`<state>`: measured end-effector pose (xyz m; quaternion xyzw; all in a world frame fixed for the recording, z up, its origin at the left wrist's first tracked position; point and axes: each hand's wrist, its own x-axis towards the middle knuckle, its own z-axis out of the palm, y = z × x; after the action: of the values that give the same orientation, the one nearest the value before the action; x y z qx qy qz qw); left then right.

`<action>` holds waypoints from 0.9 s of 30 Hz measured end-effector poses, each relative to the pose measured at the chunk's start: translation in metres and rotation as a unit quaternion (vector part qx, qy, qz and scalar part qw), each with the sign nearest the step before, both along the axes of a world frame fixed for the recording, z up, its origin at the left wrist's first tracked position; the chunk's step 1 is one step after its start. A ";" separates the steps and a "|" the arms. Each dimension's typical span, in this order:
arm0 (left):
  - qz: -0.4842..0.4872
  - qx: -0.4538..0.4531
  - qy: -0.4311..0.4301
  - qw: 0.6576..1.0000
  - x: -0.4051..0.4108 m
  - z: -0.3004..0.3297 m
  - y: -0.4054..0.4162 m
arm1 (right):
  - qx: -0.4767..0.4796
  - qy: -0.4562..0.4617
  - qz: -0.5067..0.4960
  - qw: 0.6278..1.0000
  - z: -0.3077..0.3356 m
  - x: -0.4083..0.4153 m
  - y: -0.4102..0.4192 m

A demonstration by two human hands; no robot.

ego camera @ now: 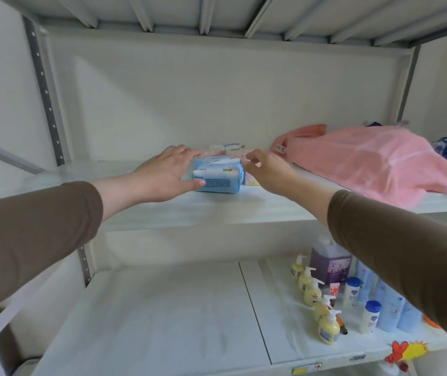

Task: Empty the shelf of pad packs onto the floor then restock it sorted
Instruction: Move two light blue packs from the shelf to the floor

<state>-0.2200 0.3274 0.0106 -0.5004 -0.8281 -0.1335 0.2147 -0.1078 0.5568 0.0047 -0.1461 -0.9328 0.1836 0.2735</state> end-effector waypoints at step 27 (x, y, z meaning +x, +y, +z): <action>0.140 -0.057 -0.138 0.979 -0.132 0.031 0.131 | 0.037 -0.163 0.143 0.976 0.028 -0.052 0.062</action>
<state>-0.3518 0.4580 0.0416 -0.3675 -0.9180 -0.1222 0.0856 -0.1595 0.6192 0.0323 -0.0285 -0.9822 0.1597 0.0944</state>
